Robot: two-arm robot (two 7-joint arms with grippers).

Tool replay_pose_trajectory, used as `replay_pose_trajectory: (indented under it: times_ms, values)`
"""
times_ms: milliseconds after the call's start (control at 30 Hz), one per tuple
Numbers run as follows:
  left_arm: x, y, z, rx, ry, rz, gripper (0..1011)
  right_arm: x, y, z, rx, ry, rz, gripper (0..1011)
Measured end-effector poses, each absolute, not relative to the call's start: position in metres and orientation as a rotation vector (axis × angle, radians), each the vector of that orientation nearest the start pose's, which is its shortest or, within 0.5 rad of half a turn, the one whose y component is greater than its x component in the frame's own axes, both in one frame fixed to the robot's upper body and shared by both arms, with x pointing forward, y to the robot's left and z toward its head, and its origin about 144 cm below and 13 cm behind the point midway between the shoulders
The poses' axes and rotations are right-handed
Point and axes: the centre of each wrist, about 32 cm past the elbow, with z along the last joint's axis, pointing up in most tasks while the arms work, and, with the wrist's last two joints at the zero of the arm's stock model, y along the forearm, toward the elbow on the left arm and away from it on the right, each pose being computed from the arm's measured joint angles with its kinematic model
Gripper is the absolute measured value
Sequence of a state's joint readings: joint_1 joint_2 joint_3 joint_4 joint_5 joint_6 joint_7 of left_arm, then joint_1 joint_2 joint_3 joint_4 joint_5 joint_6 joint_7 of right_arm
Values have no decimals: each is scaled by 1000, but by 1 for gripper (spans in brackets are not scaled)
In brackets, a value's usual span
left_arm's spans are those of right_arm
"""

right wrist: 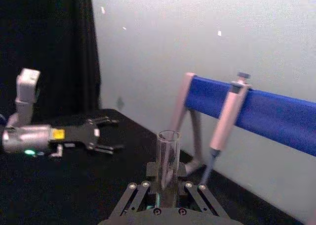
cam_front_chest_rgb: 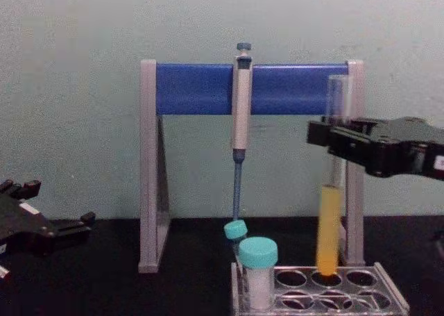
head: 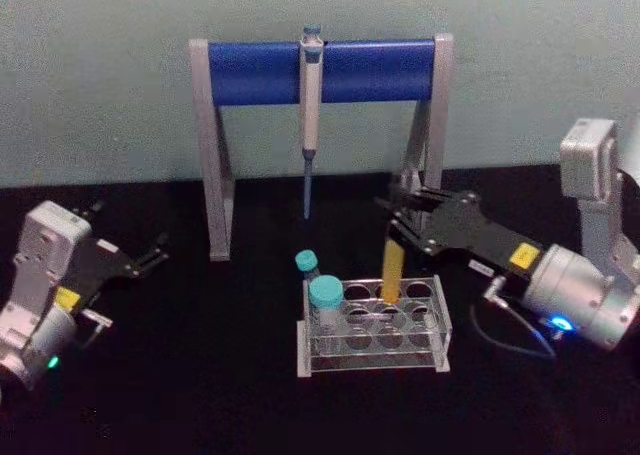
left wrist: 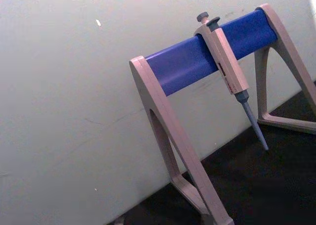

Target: Pick up the test tube from the test tube rack, shake it, then place it back into the test tube rack.

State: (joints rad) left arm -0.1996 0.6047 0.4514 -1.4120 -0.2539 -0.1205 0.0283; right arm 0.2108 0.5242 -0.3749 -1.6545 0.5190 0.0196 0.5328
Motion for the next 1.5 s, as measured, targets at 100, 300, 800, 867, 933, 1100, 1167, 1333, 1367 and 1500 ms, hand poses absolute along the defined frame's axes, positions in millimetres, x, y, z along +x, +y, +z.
replay_pose_trajectory:
  times_ms: [100, 300, 800, 867, 933, 1100, 1167, 1333, 1367, 1500]
  values:
    - [489, 310, 1140, 304, -285, 1248, 1001, 498, -253, 1214, 28, -70, -647, 234]
    - [489, 310, 1140, 304, -285, 1248, 1001, 512, -244, 1210, 71, -74, -646, 234]
    - [489, 310, 1140, 304, -285, 1248, 1001, 527, -246, 1205, 75, -121, -755, 234]
    - [489, 310, 1140, 304, -285, 1248, 1001, 526, -246, 1205, 73, -122, -758, 234]
    - [489, 310, 1140, 304, -285, 1248, 1001, 526, -247, 1205, 74, -123, -759, 234]
    - [489, 310, 1140, 305, -285, 1248, 1001, 526, -247, 1205, 76, -122, -762, 234]
    - [489, 310, 1140, 305, -285, 1248, 1001, 526, -247, 1205, 76, -121, -763, 234]
    - [489, 310, 1140, 304, -285, 1248, 1001, 525, -248, 1206, 78, -121, -762, 234]
    - [489, 310, 1140, 304, -285, 1248, 1001, 525, -248, 1206, 78, -122, -762, 234]
    - [489, 310, 1140, 304, -285, 1248, 1001, 525, -248, 1206, 78, -122, -760, 234]
